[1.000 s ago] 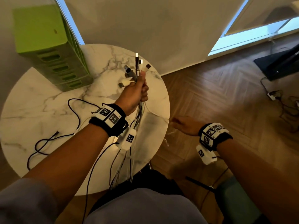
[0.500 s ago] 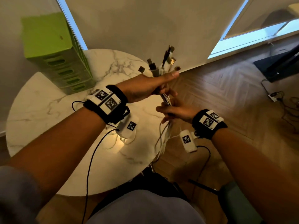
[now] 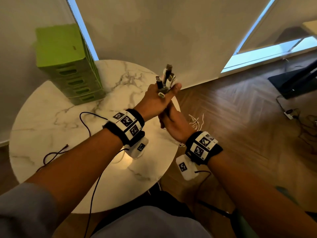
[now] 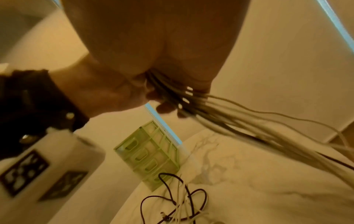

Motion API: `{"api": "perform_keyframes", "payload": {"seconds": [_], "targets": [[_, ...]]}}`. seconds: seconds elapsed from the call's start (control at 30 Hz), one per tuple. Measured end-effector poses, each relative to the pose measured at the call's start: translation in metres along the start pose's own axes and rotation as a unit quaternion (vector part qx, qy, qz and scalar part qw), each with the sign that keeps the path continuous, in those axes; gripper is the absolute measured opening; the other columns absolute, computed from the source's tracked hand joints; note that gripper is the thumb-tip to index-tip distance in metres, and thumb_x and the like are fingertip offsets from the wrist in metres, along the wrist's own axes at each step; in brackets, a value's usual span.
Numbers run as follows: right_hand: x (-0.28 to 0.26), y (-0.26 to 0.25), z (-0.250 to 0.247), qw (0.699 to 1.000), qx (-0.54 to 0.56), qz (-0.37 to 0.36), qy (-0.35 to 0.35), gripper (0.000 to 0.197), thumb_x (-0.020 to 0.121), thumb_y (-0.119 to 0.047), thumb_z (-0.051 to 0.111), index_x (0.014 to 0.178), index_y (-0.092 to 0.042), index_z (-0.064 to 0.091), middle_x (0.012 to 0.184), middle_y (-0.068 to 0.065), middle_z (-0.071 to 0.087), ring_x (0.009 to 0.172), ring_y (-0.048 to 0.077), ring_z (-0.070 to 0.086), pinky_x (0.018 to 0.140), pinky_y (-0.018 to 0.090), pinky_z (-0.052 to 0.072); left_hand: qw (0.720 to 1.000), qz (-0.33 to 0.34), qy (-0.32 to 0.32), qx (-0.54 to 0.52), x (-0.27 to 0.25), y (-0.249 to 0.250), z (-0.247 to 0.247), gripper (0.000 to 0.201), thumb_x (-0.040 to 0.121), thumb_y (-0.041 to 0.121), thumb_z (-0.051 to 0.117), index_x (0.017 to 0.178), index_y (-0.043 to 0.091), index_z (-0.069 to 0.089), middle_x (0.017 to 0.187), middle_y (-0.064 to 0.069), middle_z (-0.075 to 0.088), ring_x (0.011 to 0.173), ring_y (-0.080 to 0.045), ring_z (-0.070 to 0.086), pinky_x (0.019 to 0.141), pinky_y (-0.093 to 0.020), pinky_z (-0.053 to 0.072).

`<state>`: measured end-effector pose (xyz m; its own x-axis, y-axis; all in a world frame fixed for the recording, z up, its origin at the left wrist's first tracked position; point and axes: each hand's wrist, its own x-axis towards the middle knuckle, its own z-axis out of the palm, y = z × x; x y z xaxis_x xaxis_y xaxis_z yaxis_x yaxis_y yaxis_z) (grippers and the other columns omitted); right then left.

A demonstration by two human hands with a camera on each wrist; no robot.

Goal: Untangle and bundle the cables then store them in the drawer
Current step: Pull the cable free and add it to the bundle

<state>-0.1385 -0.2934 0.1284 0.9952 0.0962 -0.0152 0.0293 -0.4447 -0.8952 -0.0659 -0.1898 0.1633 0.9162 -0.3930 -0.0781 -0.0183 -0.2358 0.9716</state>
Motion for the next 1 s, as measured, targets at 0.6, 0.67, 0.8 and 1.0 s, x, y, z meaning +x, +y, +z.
{"api": "perform_keyframes", "payload": {"seconds": [0.6, 0.67, 0.8, 1.0], "targets": [[0.003, -0.014, -0.042, 0.969, 0.203, 0.128, -0.055, 0.006, 0.099, -0.011, 0.039, 0.098, -0.010, 0.045, 0.067, -0.005, 0.040, 0.055, 0.009, 0.035, 0.051, 0.025, 0.029, 0.989, 0.124, -0.021, -0.079, 0.029, 0.026, 0.014, 0.030, 0.084, 0.028, 0.082, 0.084, 0.013, 0.056, 0.071, 0.004, 0.056, 0.064, -0.017, 0.054, 0.060, -0.037, 0.049], [0.005, -0.011, -0.038, 0.989, 0.100, 0.103, -0.022, 0.017, 0.102, -0.020, 0.037, 0.109, -0.014, 0.051, 0.073, -0.012, 0.050, 0.060, 0.007, 0.045, 0.056, 0.028, 0.037, 0.990, 0.086, -0.064, -0.088, 0.035, 0.028, 0.008, 0.035, 0.079, 0.025, 0.086, 0.079, 0.015, 0.053, 0.068, 0.001, 0.053, 0.065, -0.022, 0.050, 0.057, -0.035, 0.046], [0.011, -0.016, -0.036, 0.982, -0.170, 0.070, -0.055, 0.039, 0.107, -0.042, 0.033, 0.132, -0.014, 0.046, 0.089, 0.006, 0.064, 0.081, 0.025, 0.060, 0.082, 0.045, 0.048, 0.988, 0.061, -0.129, -0.058, 0.041, 0.028, 0.001, 0.038, 0.074, 0.019, 0.089, 0.079, 0.018, 0.052, 0.072, 0.004, 0.055, 0.072, -0.019, 0.054, 0.069, -0.039, 0.049], [0.011, -0.012, -0.074, 0.975, 0.163, 0.146, -0.039, 0.010, 0.091, -0.026, 0.048, 0.090, -0.018, 0.042, 0.065, -0.009, 0.039, 0.057, 0.008, 0.033, 0.054, 0.027, 0.031, 0.951, 0.035, -0.101, -0.291, 0.040, 0.003, 0.003, 0.128, 0.064, 0.035, 0.095, 0.153, 0.041, 0.003, 0.163, -0.010, 0.023, 0.142, -0.029, 0.043, 0.112, -0.049, 0.041]]}}
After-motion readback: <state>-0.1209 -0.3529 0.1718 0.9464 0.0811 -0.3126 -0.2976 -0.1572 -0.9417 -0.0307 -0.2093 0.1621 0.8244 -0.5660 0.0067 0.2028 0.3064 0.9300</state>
